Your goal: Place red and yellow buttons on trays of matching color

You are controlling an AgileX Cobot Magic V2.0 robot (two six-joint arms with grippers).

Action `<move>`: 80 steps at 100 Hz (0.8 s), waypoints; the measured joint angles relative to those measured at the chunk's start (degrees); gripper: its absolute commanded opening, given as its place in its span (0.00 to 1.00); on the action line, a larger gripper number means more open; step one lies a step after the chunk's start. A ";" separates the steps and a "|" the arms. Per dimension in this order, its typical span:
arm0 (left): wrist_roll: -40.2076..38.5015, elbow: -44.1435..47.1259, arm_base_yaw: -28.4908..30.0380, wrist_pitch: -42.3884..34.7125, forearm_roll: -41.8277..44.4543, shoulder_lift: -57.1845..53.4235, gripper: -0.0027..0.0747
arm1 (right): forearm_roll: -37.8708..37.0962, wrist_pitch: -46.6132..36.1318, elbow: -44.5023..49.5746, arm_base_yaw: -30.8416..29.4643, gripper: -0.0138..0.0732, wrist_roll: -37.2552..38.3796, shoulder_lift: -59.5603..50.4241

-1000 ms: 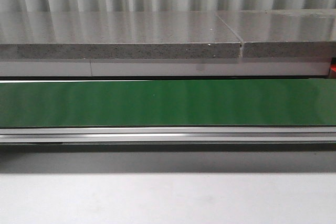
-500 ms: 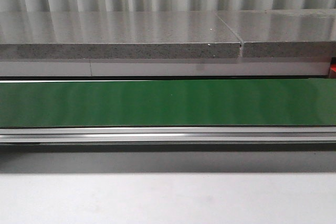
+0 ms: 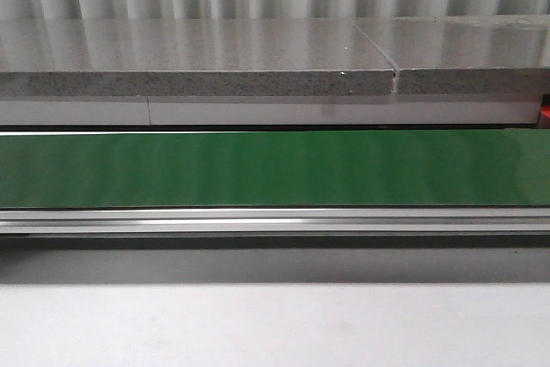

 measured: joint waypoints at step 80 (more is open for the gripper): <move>0.00 0.00 0.00 0.00 -0.08 0.00 0.01 | -0.09 -3.18 14.33 19.29 0.14 -7.69 -25.67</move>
